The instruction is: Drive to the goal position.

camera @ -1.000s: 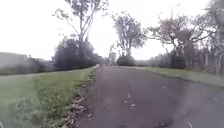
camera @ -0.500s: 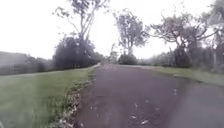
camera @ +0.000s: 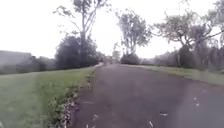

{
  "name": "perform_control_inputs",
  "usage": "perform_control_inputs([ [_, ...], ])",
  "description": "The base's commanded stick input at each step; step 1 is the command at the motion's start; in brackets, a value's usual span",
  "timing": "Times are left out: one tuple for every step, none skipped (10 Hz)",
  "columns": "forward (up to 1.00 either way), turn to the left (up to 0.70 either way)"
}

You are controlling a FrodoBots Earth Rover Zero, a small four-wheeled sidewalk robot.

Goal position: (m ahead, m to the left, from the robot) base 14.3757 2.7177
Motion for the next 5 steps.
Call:
perform_control_inputs([
  [0.85, 0.00],
  [0.85, 0.00],
  [0.85, 0.00],
  [0.85, -0.32],
  [0.85, -0.30],
])
